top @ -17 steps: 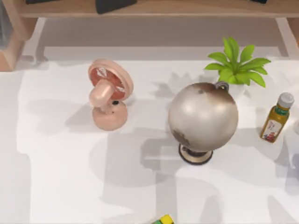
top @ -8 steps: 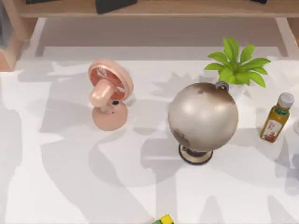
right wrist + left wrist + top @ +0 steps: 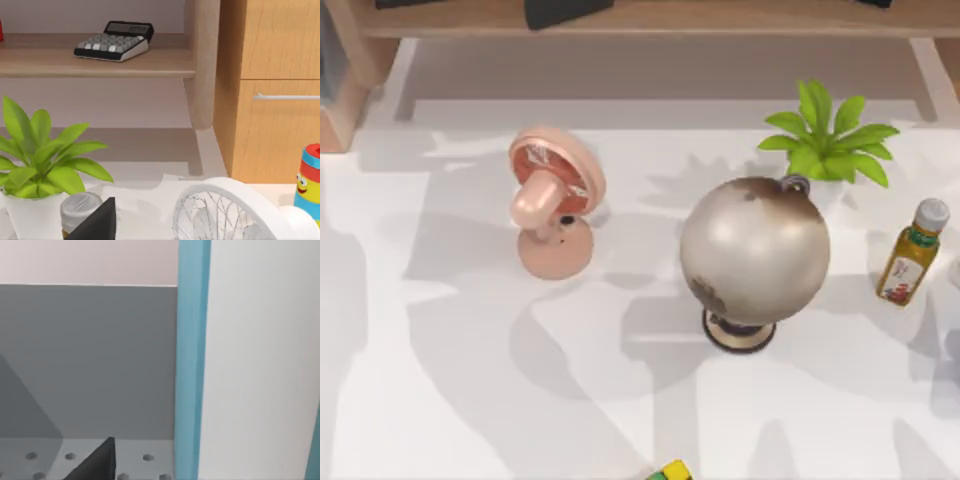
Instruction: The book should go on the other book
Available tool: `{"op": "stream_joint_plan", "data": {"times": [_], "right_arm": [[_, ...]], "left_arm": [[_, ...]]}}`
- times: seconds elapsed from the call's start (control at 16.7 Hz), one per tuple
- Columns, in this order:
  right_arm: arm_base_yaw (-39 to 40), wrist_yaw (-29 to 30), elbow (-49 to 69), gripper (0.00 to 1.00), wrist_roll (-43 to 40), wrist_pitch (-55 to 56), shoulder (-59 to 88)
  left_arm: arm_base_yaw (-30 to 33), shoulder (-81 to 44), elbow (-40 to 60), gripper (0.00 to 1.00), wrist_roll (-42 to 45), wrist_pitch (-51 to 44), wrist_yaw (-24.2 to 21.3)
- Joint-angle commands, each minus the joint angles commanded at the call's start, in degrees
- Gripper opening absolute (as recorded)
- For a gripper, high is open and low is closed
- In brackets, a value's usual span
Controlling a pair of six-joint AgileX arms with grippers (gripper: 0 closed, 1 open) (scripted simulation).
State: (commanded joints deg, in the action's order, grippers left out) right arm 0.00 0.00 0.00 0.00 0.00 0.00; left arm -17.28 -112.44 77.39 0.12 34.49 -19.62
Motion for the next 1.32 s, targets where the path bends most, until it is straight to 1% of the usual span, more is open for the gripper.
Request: {"op": "stream_joint_plan", "data": {"times": [0.24, 0.42, 0.78, 1.32], "right_arm": [[0.0, 0.0, 0.0, 1.00, 0.0, 0.0, 0.0], [0.0, 0.0, 0.0, 1.00, 0.0, 0.0, 0.0], [0.0, 0.0, 0.0, 1.00, 0.0, 0.0, 0.0], [0.0, 0.0, 0.0, 1.00, 0.0, 0.0, 0.0]], "left_arm": [[0.8, -1.2, 4.3, 1.00, 0.0, -2.9, 1.3], [0.4, -3.8, 6.9, 1.00, -0.1, -2.9, 1.1], [0.7, -6.0, 8.0, 1.00, 0.0, -2.0, 0.7], [0.7, -6.0, 8.0, 0.32, 0.0, -2.0, 0.7]]}}
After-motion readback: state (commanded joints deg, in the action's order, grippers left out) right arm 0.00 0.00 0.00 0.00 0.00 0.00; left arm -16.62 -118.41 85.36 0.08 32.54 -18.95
